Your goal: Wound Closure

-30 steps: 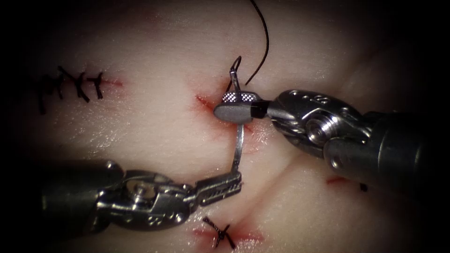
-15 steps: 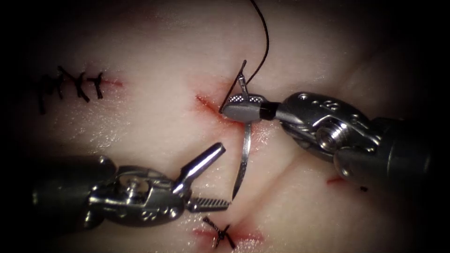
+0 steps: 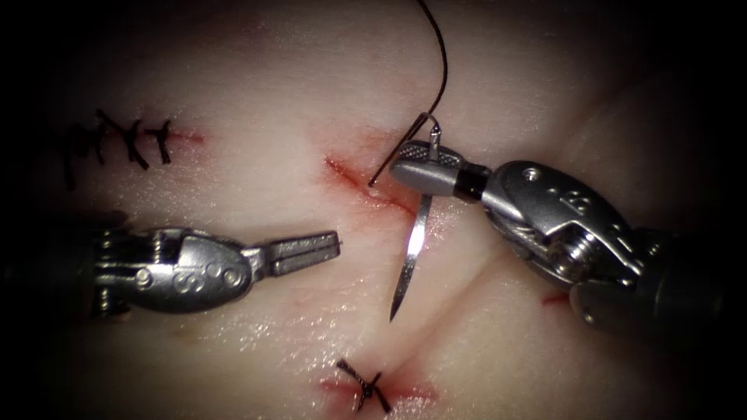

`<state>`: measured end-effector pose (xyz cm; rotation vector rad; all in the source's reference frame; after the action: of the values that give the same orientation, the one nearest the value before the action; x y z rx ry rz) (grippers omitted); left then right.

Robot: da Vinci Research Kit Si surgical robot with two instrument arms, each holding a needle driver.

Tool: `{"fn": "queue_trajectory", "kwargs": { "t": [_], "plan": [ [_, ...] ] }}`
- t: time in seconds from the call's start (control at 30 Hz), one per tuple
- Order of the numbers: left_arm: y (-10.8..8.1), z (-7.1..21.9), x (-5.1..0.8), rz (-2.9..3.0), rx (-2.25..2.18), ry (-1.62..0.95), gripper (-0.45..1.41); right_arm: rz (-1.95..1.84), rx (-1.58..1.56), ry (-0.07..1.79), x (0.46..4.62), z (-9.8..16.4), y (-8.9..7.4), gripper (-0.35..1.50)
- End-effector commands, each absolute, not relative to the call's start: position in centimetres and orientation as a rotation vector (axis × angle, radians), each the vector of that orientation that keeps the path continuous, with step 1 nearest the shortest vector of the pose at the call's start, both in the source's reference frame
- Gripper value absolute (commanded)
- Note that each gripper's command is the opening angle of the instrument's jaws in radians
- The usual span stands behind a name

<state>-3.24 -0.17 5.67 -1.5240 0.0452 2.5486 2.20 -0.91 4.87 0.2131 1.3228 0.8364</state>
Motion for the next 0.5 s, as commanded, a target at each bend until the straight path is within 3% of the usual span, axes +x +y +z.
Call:
{"fn": "queue_trajectory", "kwargs": {
  "t": [0.03,0.5],
  "plan": [
    [-0.13,5.77,-3.3,2.557,-1.518,0.01,-0.45,0.827,0.194,1.329,2.27,4.93,-0.92,-0.35],
    [0.4,6.5,-3.45,2.839,-1.147,-0.192,-0.45,0.761,0.1,1.355,2.27,4.93,-1.0,-0.35]
  ]
}}
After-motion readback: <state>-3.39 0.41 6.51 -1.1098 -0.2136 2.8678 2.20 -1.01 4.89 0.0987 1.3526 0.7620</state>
